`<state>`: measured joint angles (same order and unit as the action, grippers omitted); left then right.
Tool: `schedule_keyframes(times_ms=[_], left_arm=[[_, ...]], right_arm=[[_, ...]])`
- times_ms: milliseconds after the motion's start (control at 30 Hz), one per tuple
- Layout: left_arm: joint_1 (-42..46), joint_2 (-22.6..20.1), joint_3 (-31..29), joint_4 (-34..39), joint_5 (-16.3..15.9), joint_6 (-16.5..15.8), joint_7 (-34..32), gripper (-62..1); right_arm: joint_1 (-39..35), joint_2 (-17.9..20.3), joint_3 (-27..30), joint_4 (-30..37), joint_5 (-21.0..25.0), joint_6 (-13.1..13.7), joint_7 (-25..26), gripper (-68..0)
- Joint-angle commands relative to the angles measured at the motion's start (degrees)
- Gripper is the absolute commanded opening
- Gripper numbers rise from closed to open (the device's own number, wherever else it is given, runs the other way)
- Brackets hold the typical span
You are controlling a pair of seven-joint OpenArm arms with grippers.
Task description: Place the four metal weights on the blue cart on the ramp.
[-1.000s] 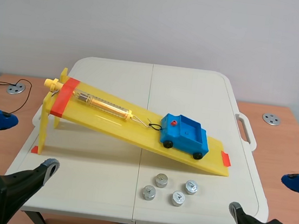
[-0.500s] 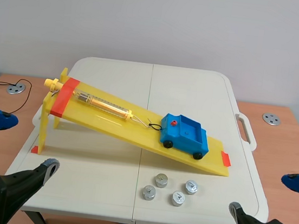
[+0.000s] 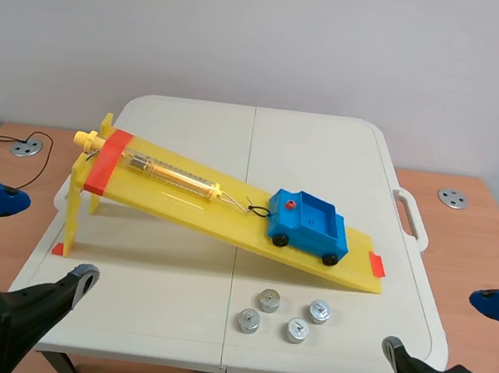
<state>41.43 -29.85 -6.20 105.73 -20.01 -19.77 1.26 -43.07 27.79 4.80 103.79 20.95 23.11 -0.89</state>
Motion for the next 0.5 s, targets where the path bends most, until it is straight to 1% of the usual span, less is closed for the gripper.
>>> schedule_keyframes(times_ms=[0,100,267,400,433,467], left_arm=[[1.3,-0.5,-0.8,4.3,-4.4,-1.4,-7.2,1.4],[1.2,-0.3,-0.8,4.3,-4.4,-1.4,-5.7,1.4],[1.2,0.5,-0.8,4.3,-4.4,-1.5,-3.2,1.4],[1.2,0.5,-0.8,4.3,-4.4,-1.4,-3.1,1.4],[1.2,0.5,-0.8,4.3,-4.4,-1.4,-3.1,-1.1],[1.2,0.5,-0.8,4.3,-4.4,-1.4,-3.1,-6.1]], right_arm=[[0.2,2.0,2.3,6.3,1.5,-1.2,7.7,-1.6],[0.2,2.0,2.3,6.3,1.5,-1.2,7.6,-1.6],[0.2,2.0,2.3,6.3,1.5,-1.2,5.5,-1.6],[0.2,2.0,2.3,6.3,1.5,-1.2,4.5,-1.6],[0.2,2.0,2.3,6.3,1.6,-1.2,4.4,-1.6],[0.3,2.0,2.2,6.3,1.6,-1.2,4.4,-1.6]])
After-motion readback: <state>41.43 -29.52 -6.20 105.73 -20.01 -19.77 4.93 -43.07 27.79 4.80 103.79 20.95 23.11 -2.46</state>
